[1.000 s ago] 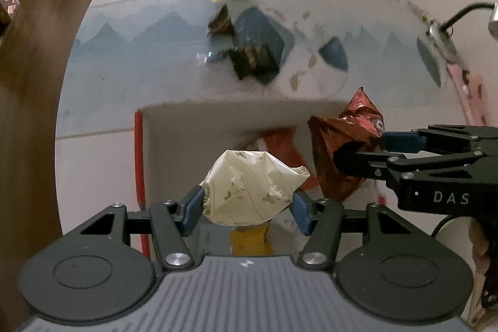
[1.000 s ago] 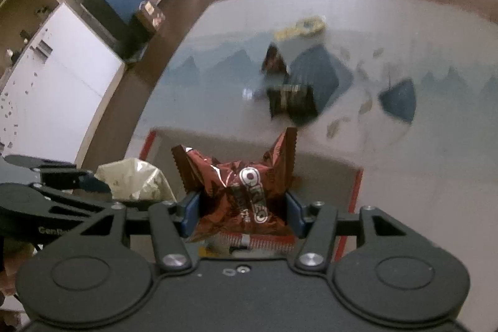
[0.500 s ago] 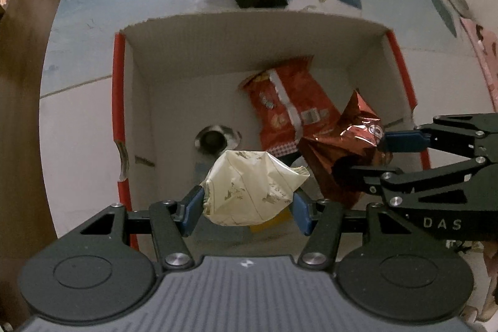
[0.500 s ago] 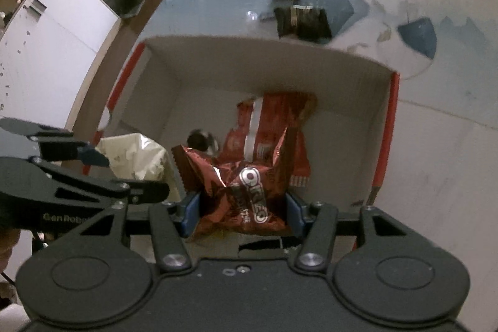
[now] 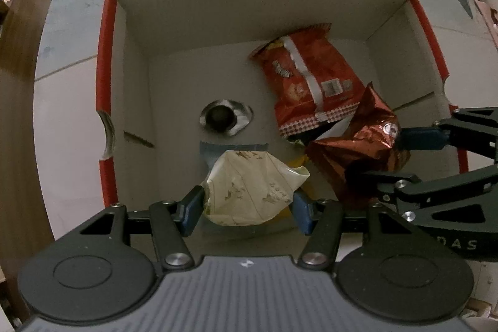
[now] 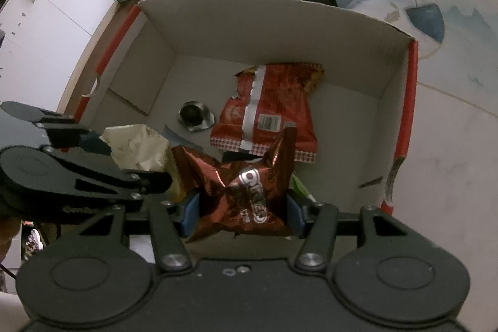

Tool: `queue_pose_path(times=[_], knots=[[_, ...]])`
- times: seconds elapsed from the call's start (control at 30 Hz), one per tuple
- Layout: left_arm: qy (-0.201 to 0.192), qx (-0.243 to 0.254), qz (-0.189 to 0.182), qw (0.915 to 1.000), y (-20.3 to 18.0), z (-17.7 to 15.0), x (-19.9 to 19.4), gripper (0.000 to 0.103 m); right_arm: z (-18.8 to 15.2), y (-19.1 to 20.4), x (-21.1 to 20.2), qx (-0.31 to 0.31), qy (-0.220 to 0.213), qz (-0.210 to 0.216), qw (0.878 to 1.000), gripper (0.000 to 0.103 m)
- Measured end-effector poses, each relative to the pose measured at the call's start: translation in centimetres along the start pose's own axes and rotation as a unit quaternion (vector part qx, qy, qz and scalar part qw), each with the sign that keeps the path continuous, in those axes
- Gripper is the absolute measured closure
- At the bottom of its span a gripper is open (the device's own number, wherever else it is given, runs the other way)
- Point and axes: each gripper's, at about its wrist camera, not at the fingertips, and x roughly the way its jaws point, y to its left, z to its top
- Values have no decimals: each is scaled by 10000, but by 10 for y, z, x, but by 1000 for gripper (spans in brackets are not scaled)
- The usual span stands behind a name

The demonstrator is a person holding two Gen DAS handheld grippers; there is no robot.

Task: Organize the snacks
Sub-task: 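Carry both packets into the box and open both tools to drop them, then move both tools back toward the remaining snacks on the table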

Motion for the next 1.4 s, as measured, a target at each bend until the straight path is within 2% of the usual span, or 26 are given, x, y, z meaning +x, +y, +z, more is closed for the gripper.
queue_pose_path(times=[0.4,0.67,0.73,1.03,1.13,1.4], knots=[[-69,-62,-147,9998,2,-5,3,42,0,-1,-3,98,-117,-17,9999,44],[-341,-98,-286,9990,6,-8,-16,40,0,-1,-24,74,-346,3,9994,34],[-436,-99,-284,9986,6,-9,-23,37,0,0,-31,64,-407,39,9991,32],[-947,-14,-360,9949,4,-9,-68,37,2,6,-66,-102,-752,111,9971,26],[-1190,80,-267,9925,1,-8,-84,35,4,8,-79,-179,-893,113,9958,21],[-1751,212,-97,9843,0,12,-126,30,25,12,-114,-510,-1292,57,9903,16]])
